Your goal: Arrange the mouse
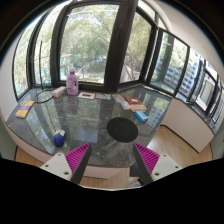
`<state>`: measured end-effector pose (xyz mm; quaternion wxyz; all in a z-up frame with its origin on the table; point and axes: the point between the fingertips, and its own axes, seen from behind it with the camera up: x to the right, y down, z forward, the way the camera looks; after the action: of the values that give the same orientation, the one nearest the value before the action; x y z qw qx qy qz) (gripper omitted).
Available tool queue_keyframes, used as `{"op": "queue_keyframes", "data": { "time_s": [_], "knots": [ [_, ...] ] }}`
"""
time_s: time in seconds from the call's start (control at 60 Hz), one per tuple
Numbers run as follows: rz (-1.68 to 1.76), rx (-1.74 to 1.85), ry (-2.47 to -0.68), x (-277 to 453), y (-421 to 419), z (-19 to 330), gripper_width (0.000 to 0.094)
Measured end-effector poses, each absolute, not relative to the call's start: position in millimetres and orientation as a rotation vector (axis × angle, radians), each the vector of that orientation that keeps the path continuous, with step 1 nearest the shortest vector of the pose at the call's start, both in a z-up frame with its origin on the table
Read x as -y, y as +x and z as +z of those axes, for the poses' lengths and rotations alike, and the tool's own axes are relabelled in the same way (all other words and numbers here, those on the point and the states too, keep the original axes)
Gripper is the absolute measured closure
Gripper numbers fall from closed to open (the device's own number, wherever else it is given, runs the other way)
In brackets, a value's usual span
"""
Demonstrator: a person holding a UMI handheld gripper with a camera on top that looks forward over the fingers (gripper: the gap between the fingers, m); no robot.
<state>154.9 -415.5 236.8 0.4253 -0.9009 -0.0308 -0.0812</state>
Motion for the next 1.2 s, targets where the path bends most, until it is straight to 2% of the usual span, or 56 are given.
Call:
{"op": "queue_keyframes", "data": {
  "time_s": [0.067,0.2,0.4,0.517,0.583,0.85,1.067,1.133,1.2],
  "knots": [
    [-0.202,0.065,-2.259,416.2,156.6,234.3,0.0085],
    [-0.203,0.04,-2.285,433.2,159.6,208.0,0.0085],
    [-0.158,0.066,-2.352,461.6,128.2,134.1,0.0081],
    [-0.068,0.079,-2.406,475.3,76.6,83.9,0.0082],
    [-0.003,0.08,-2.41,471.9,39.2,66.5,0.0081],
    [0.122,0.099,-2.253,368.8,-85.9,37.2,0.0084],
    [0.069,0.055,-2.209,277.7,-111.8,5.8,0.0104],
    [0.037,0.054,-2.22,264.0,-118.1,-6.1,0.0142],
    [0.017,0.06,-2.221,256.7,-116.8,-12.6,0.0221]
  ]
}}
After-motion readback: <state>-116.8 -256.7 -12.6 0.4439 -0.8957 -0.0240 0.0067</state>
